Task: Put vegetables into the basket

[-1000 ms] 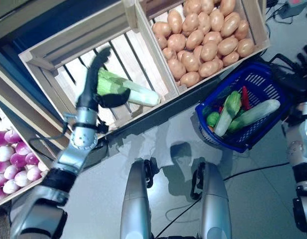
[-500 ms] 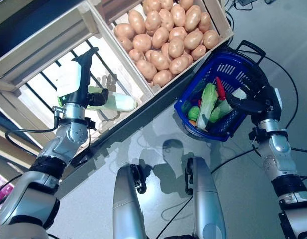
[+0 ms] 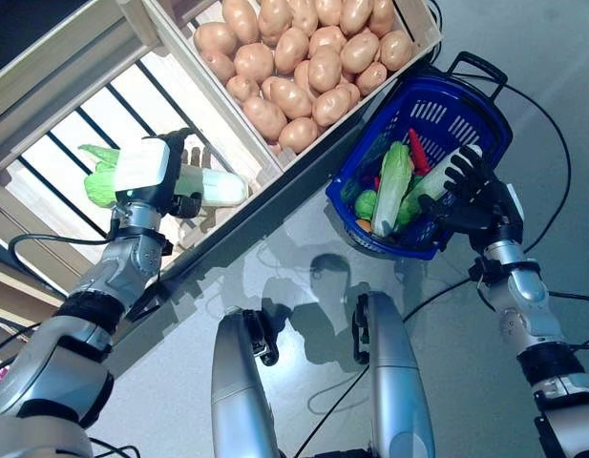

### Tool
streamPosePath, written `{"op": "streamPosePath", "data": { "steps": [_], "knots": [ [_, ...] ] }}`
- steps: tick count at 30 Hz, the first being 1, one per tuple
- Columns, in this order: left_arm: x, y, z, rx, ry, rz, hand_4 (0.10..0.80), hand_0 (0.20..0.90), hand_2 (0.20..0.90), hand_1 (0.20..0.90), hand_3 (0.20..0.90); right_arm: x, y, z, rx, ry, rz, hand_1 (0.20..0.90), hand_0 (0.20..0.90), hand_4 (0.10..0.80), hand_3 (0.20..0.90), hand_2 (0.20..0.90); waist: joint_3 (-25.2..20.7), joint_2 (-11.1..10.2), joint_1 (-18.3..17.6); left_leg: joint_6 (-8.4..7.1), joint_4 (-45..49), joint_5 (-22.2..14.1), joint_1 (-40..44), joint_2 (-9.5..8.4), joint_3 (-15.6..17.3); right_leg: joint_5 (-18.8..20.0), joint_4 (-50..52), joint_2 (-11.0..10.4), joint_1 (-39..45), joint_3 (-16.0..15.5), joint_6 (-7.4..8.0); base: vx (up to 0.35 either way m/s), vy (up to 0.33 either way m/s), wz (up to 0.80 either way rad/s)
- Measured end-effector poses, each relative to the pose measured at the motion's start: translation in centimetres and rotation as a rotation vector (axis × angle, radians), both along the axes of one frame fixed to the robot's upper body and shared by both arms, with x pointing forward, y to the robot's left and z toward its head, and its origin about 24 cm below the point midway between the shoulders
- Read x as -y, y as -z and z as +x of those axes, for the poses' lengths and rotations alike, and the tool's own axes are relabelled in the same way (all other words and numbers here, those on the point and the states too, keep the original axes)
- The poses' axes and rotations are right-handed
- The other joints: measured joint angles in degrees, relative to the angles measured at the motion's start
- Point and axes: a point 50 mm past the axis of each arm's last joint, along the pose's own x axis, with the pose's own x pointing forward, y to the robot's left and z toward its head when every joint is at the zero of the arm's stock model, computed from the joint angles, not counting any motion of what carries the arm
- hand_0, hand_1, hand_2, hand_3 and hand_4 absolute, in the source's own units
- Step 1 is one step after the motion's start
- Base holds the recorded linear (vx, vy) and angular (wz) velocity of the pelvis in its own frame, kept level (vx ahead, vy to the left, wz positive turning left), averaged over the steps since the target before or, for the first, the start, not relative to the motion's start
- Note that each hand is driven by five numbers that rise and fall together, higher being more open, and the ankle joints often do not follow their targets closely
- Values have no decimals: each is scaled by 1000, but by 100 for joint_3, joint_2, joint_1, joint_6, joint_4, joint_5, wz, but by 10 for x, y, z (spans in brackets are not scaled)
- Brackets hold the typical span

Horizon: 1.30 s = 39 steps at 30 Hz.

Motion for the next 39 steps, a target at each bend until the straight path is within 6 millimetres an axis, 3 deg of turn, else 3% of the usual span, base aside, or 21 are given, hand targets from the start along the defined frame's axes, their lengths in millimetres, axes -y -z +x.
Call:
{"op": "streamPosePath", "data": {
  "steps": [12,21,27,33,39],
  "knots": [
    [-1,-18,2,-53,18,155,800,900,900,900,900,0,0,0,-3,-2,-2,900,900,800,900,900,7,32,12,-24,-76,14,-93,-10,47,7,-2,4,-196,72,6,3,11,-1],
    [17,-48,13,-82,82,284,800,900,900,900,900,-3,0,2,-9,-16,11,900,900,800,900,900,9,92,47,-24,-64,16,-231,-11,67,25,6,6,-366,102,3,-4,2,-1],
    [22,-57,16,-254,121,221,800,900,900,900,900,1,-5,6,-6,-4,7,900,900,800,900,900,5,232,47,-17,-75,12,-303,-9,141,59,1,12,-509,193,28,-4,6,-4],
    [15,-35,16,-580,134,84,800,900,900,900,900,7,-4,5,-19,11,34,900,900,800,900,900,7,276,-5,-10,-99,4,-322,-1,170,68,-37,6,-546,199,41,1,0,-1],
    [13,-44,16,-699,107,-6,800,900,900,900,900,13,0,4,-40,32,58,900,900,800,900,900,9,280,3,-8,-131,-3,-255,-4,202,86,-79,-39,-491,181,46,1,-3,-1]
  ]
}}
